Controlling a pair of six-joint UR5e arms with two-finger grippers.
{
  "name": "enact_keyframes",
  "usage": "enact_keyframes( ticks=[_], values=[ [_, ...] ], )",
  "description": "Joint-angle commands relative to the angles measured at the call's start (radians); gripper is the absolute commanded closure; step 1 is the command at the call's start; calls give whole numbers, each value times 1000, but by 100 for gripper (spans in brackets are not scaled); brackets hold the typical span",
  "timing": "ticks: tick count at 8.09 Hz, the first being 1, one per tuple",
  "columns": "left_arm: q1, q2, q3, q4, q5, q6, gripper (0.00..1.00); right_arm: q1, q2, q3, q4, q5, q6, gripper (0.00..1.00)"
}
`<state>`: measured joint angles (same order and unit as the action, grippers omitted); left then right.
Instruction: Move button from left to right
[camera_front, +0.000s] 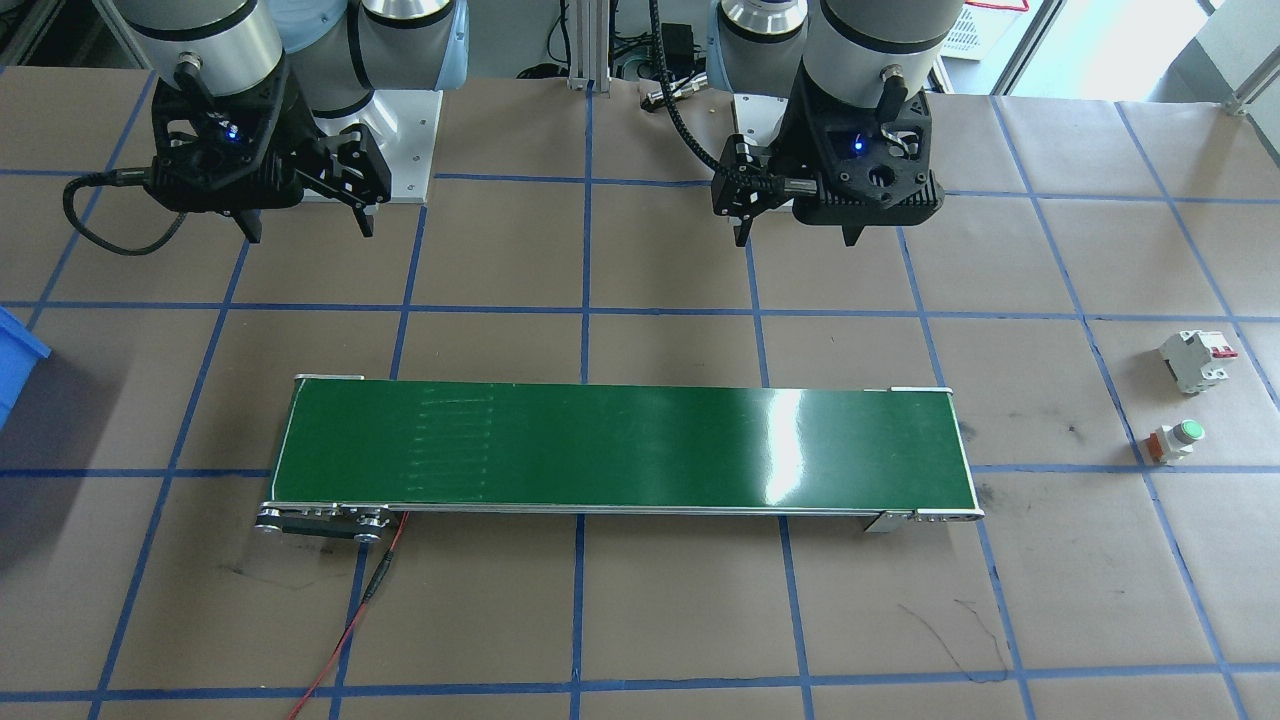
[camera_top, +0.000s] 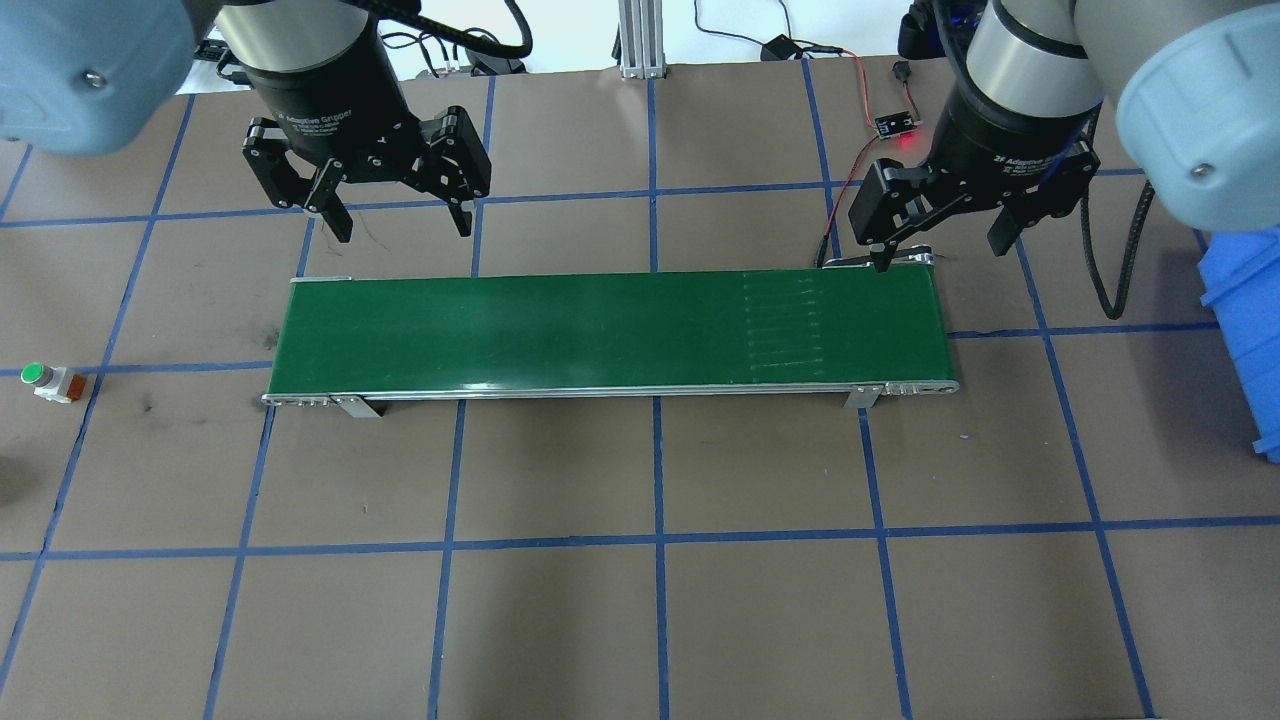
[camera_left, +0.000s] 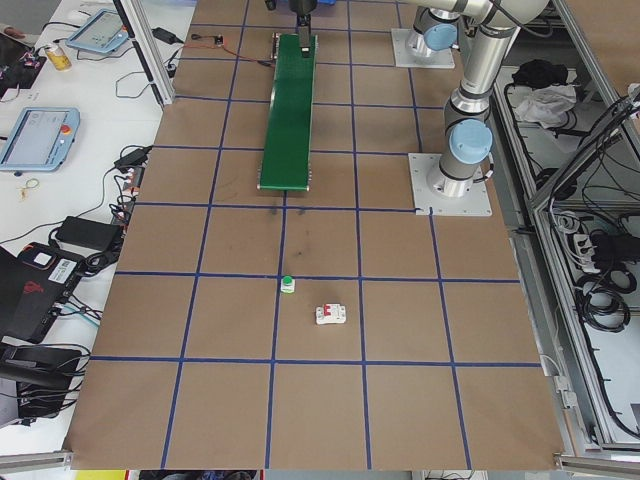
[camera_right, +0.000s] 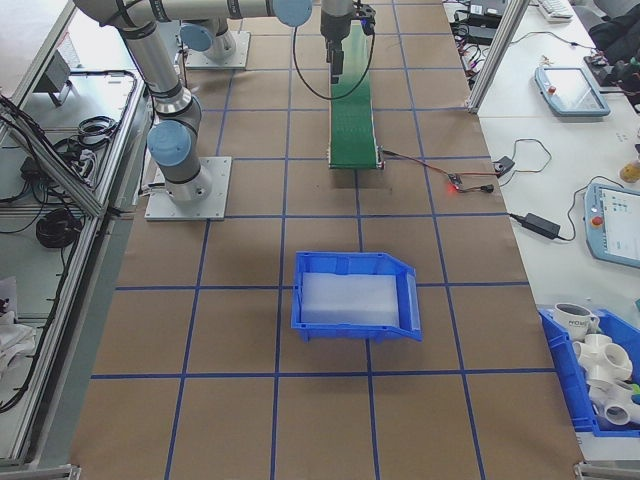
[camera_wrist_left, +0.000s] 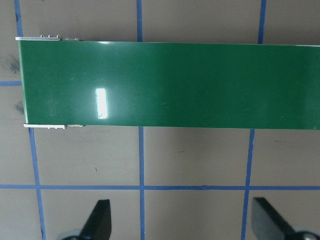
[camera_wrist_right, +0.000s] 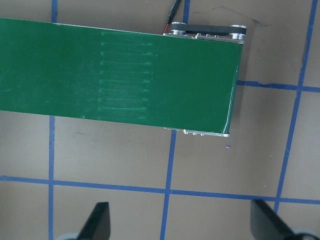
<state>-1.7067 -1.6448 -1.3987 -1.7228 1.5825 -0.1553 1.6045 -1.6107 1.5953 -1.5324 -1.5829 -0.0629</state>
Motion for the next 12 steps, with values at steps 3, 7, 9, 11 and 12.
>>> enact_keyframes(
  ticks=[3, 7, 9, 11, 12],
  values=[
    [148, -4, -6, 75, 46, 329, 0, 0, 0, 0, 0, 0, 0, 0],
    [707, -107, 3, 78, 53, 704, 0, 0, 0, 0, 2, 0, 2, 0],
    [881, -215, 4, 113, 115, 835, 0, 0, 0, 2, 0, 0, 2, 0],
    [969, -344, 6, 210, 139, 836, 0, 0, 0, 2, 0, 1, 2, 0],
    [969, -380, 1, 230, 137, 838, 0, 0, 0, 2, 0, 0, 2, 0]
  ],
)
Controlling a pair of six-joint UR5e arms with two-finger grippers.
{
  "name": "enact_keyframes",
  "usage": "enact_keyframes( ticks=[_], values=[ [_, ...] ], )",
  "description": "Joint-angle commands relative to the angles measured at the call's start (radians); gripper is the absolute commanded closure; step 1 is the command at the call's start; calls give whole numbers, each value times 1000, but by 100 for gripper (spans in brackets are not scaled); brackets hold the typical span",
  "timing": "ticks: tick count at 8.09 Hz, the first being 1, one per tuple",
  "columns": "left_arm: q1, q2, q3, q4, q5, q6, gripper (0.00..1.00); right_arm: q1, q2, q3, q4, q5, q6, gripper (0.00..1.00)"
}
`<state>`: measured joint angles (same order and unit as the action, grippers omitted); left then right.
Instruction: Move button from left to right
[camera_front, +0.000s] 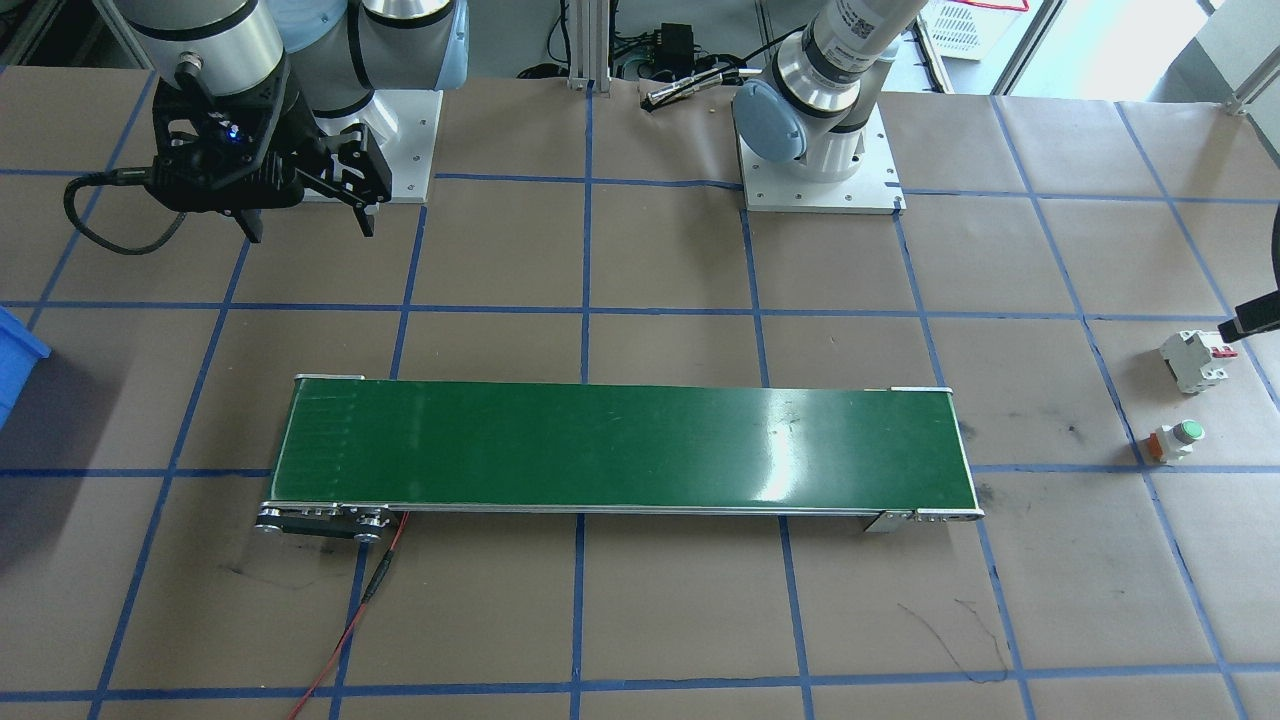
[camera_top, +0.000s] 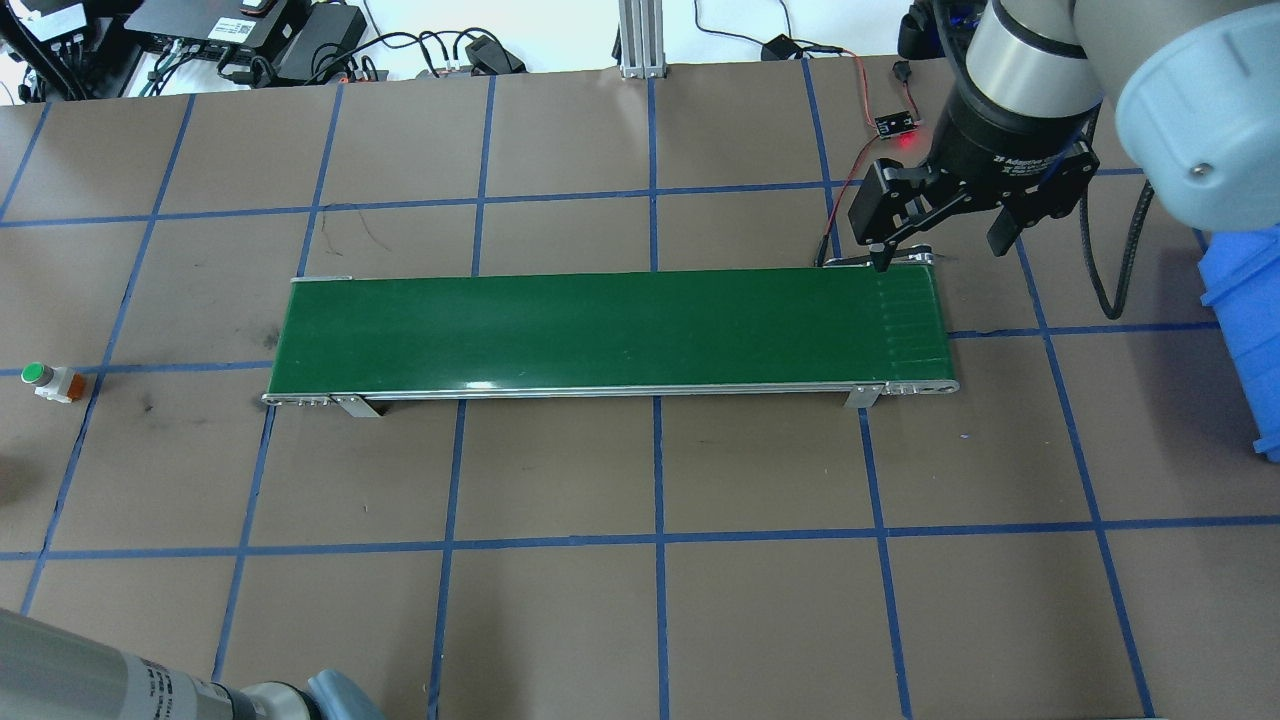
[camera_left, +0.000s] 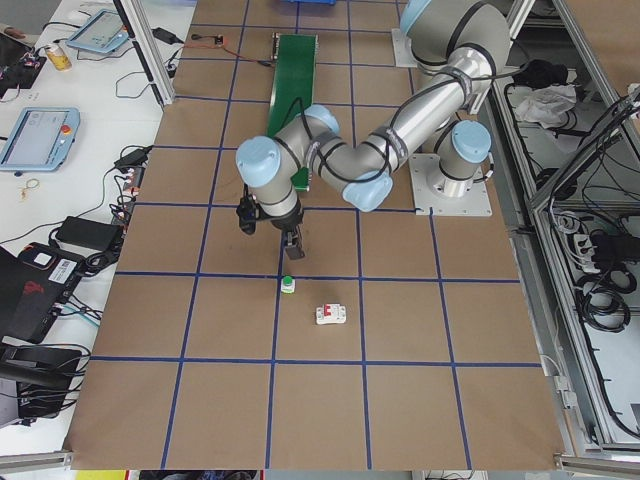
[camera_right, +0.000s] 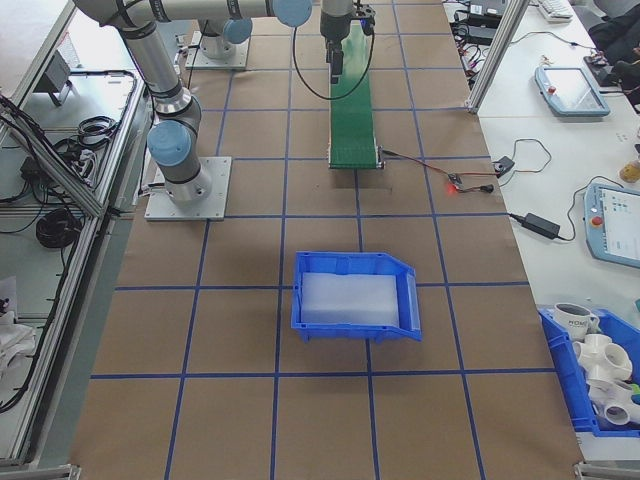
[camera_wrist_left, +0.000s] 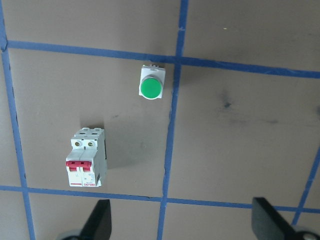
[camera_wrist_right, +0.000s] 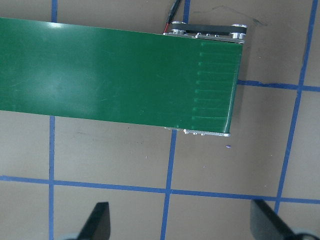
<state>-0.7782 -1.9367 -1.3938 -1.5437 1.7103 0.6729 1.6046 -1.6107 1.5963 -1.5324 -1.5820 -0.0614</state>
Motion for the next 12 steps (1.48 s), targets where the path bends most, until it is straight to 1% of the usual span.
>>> enact_keyframes(
  ticks=[1, 2, 4, 5, 6, 10, 12],
  values=[
    [27, -109, -7, 92, 8, 10, 0, 0, 0, -1, 1, 0, 0, 0],
    [-1, -132, -7, 169, 6, 23, 0, 0, 0, 1, 1, 0, 0, 0],
    [-36, -178, -5, 194, 2, 21, 0, 0, 0, 1, 1, 0, 0, 0],
    [-38, -208, -7, 247, -3, 24, 0, 0, 0, 1, 1, -1, 0, 0],
    [-38, -234, -5, 257, -3, 34, 0, 0, 0, 1, 1, 0, 0, 0],
    [-36, -238, -13, 257, 6, 72, 0, 0, 0, 1, 8, 0, 2, 0],
    [-35, -243, -43, 275, 8, 80, 0, 2, 0, 1, 8, 0, 2, 0]
  ],
)
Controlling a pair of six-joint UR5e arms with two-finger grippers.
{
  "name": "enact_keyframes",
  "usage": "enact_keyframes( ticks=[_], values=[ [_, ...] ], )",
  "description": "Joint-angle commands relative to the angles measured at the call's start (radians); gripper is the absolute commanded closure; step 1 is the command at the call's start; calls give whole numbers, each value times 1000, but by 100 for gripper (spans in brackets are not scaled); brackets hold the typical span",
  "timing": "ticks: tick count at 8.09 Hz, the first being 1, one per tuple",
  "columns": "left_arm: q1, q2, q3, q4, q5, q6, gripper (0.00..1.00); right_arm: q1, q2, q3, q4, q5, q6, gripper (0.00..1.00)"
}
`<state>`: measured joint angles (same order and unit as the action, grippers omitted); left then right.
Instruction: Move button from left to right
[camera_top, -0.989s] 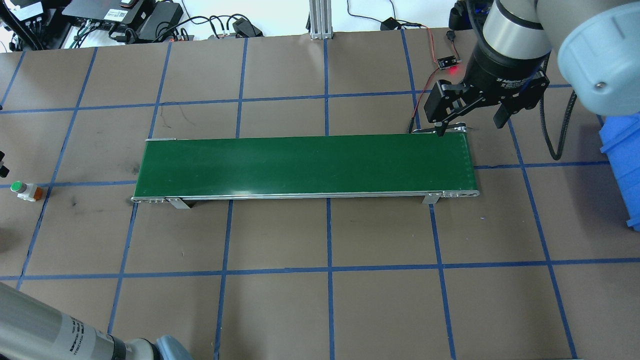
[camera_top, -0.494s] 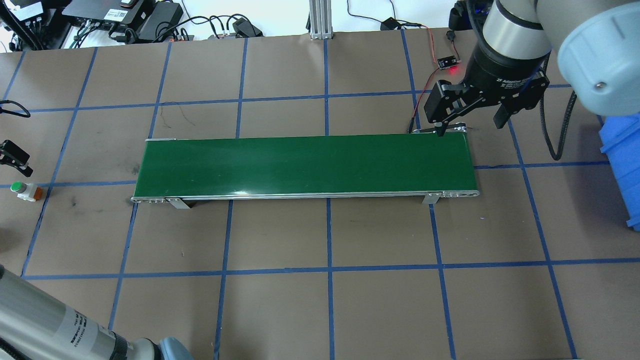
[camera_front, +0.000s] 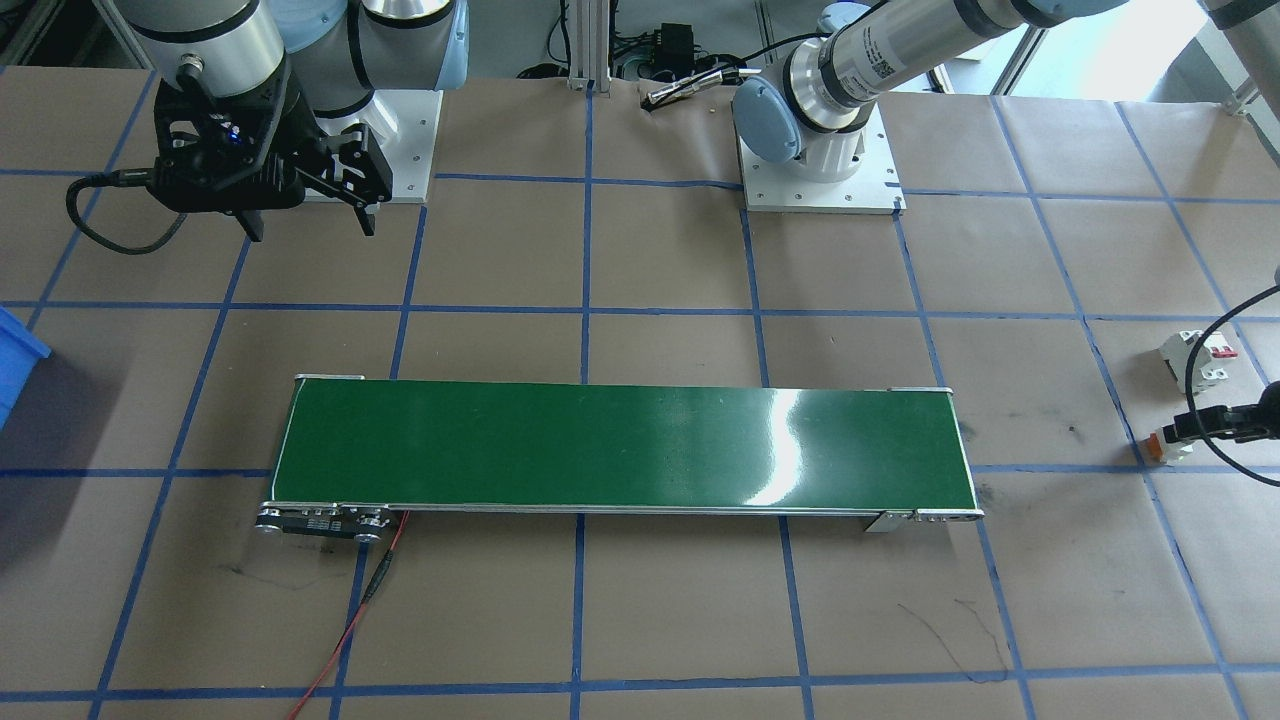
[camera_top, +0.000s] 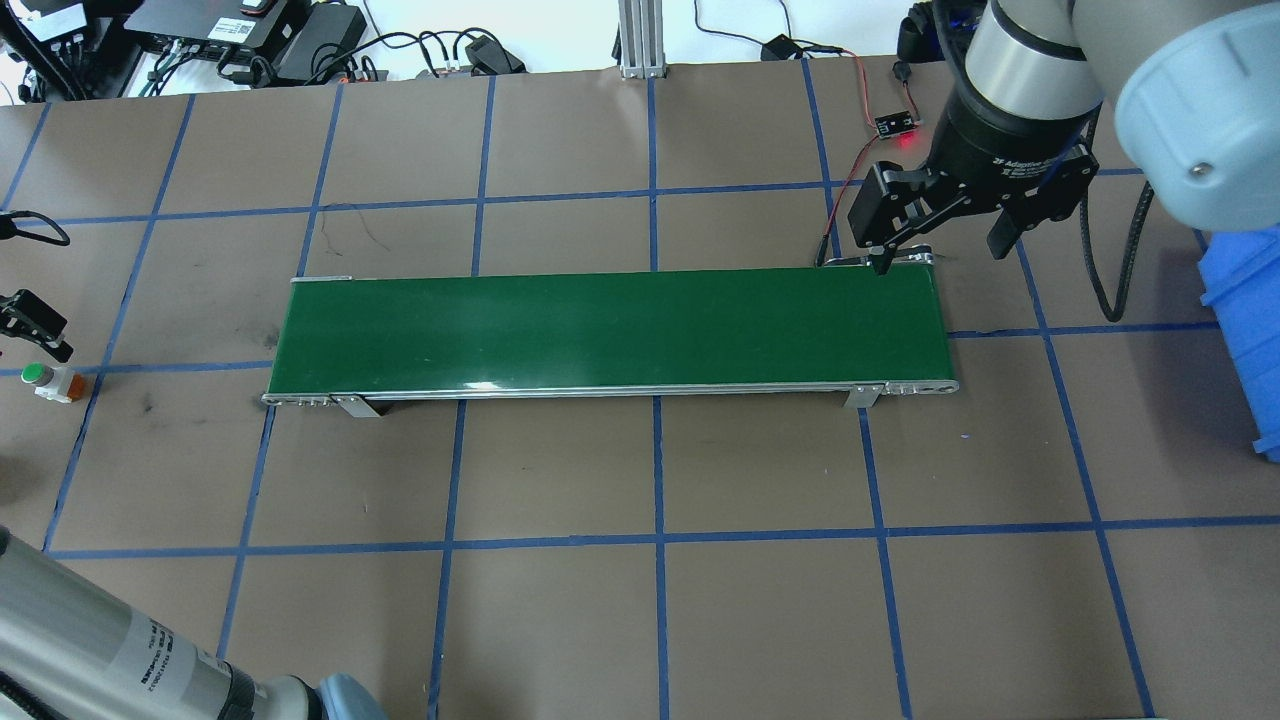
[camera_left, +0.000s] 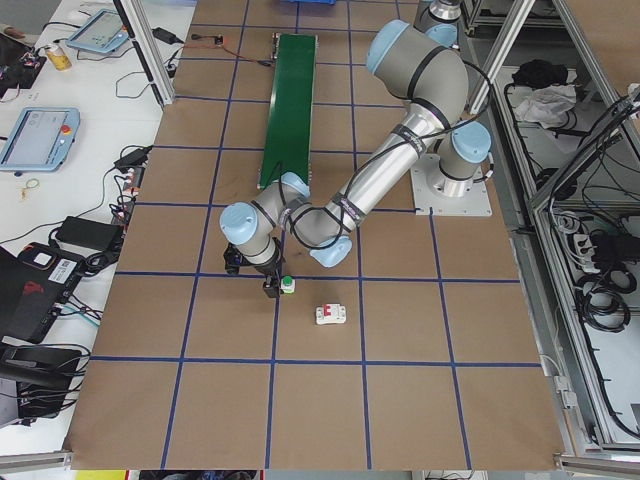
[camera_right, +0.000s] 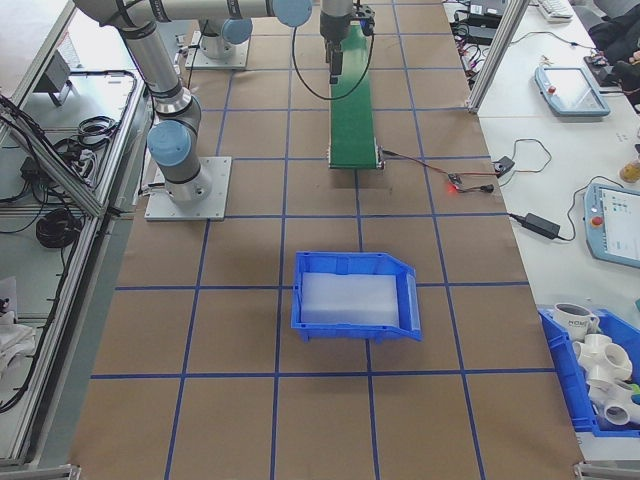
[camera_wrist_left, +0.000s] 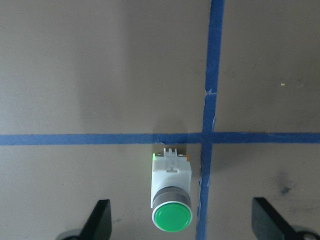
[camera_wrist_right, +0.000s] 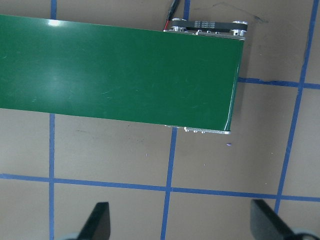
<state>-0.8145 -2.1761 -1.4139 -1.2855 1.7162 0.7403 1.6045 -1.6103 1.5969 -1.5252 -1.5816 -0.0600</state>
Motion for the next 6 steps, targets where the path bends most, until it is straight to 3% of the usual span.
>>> enact_keyframes(
  ticks=[1, 4, 6],
  values=[
    [1, -7, -40, 43, 5, 14, 0, 0, 0, 0, 0, 0, 0, 0],
    [6, -8, -53, 60, 31, 22, 3, 0, 0, 0, 0, 0, 0, 0],
    [6, -8, -53, 57, 37, 51, 51, 0, 0, 0, 0, 0, 0, 0]
  ],
)
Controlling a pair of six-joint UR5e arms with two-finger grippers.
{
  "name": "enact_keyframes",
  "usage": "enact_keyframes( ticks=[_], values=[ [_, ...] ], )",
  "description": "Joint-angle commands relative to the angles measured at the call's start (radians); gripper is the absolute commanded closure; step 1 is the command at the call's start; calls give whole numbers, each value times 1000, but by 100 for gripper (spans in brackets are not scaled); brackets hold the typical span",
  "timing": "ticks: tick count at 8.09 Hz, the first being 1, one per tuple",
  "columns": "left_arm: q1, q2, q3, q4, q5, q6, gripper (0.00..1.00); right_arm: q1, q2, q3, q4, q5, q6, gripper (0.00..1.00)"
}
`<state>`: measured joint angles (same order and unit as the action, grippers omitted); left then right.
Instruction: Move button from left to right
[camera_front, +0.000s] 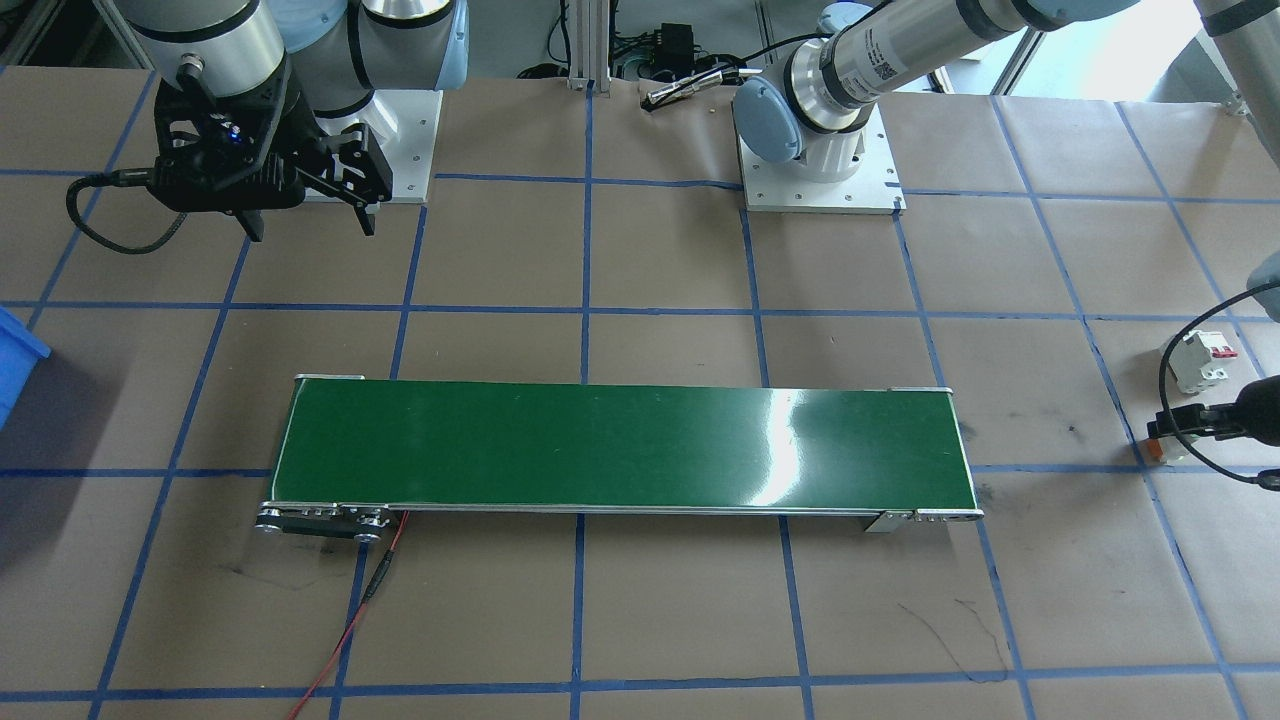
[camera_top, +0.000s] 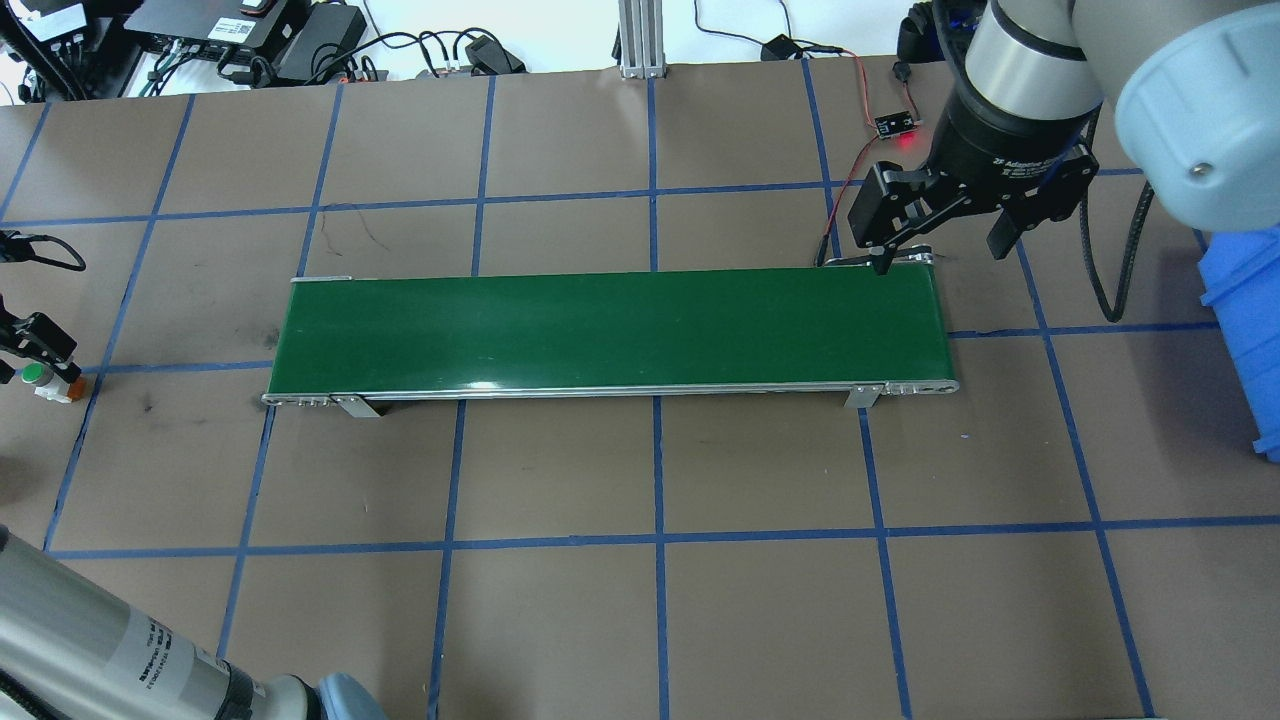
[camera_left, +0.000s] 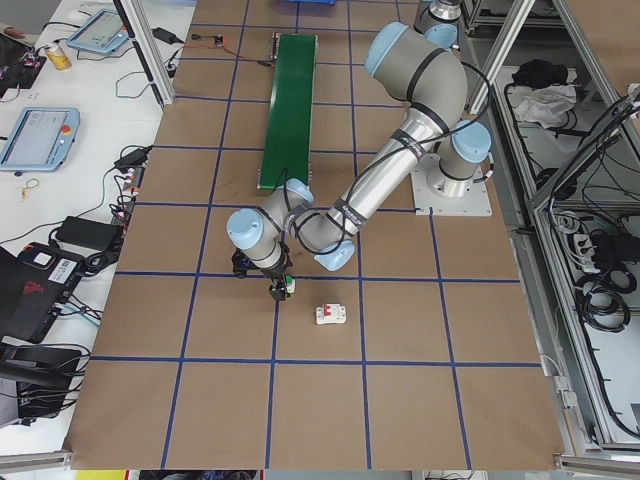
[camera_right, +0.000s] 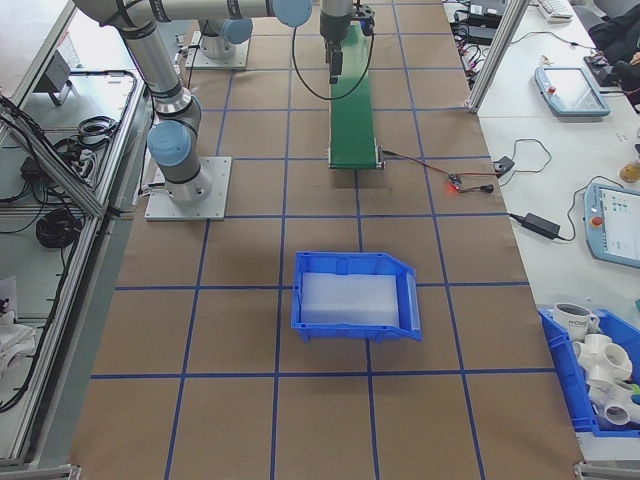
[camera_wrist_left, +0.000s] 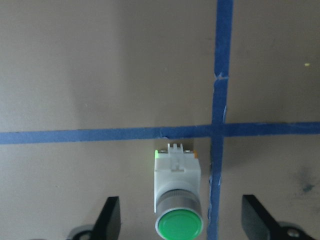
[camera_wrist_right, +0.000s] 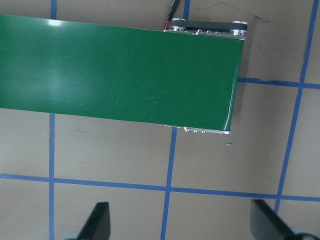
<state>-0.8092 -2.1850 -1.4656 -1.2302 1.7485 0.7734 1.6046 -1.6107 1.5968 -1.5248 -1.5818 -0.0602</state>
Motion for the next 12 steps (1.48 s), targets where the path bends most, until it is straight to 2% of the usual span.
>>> enact_keyframes(
  ticks=[1, 2, 5, 6, 7, 8, 9, 11, 12],
  values=[
    [1, 1, 1, 5, 37, 38, 74, 0, 0, 0, 0, 0, 0, 0],
    [1, 1, 2, 6, 40, 56, 98, 1, 0, 0, 0, 0, 0, 0],
    [-7, 29, 16, -30, 33, 49, 100, 0, 0, 0, 0, 0, 0, 0],
    [-16, 112, 19, -164, -66, 6, 100, 0, 0, 0, 0, 0, 0, 0],
    [-28, 208, 10, -217, -137, -79, 100, 1, 0, 0, 0, 0, 0, 0],
    [-85, 284, 8, -230, -135, -202, 100, 0, 0, 0, 0, 0, 0, 0],
    [-191, 351, 7, -256, -133, -370, 100, 0, 0, 0, 0, 0, 0, 0],
    [-403, 398, 4, -330, -151, -874, 100, 1, 0, 0, 0, 0, 0, 0],
    [-494, 396, -7, -330, -223, -1066, 100, 0, 0, 0, 0, 0, 0, 0]
  ],
)
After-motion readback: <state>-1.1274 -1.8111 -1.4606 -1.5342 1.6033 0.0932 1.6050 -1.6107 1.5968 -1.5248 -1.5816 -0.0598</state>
